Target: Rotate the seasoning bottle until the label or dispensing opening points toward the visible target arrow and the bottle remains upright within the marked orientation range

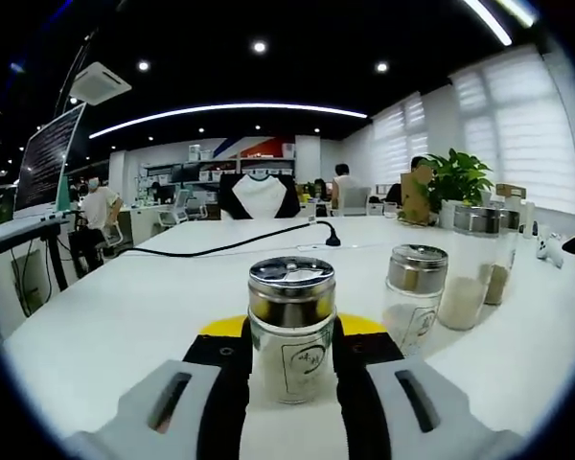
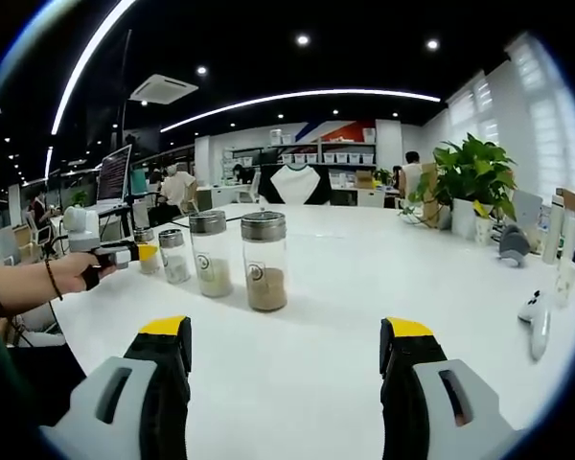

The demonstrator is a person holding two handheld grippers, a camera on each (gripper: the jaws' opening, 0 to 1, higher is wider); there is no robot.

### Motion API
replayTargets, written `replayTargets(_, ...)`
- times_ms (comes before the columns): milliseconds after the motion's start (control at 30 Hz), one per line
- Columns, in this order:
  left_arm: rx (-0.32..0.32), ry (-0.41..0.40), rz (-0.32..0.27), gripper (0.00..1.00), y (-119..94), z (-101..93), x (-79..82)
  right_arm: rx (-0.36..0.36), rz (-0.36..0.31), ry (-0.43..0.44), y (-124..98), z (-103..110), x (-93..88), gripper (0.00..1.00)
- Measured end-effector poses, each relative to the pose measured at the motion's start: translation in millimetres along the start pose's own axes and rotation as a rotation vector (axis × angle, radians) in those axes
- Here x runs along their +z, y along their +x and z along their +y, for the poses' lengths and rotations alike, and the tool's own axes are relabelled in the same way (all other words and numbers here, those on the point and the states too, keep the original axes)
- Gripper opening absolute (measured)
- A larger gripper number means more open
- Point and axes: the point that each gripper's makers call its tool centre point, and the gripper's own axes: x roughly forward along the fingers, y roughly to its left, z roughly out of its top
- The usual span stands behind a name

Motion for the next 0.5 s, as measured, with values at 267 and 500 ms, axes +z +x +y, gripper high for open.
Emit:
replayTargets(267,-0.089,0.027,-0.002,0.34,2.0,-2.0,0.5,0.002,-0.001,0.001,0.4,1.3,0.9,0.82)
replayTargets(500,-0.143,0.033,-0.009,0.34,1.9,-3.9,0.4,0.012,-0.007,-0.007,2.3,5.8,4.6,0.82)
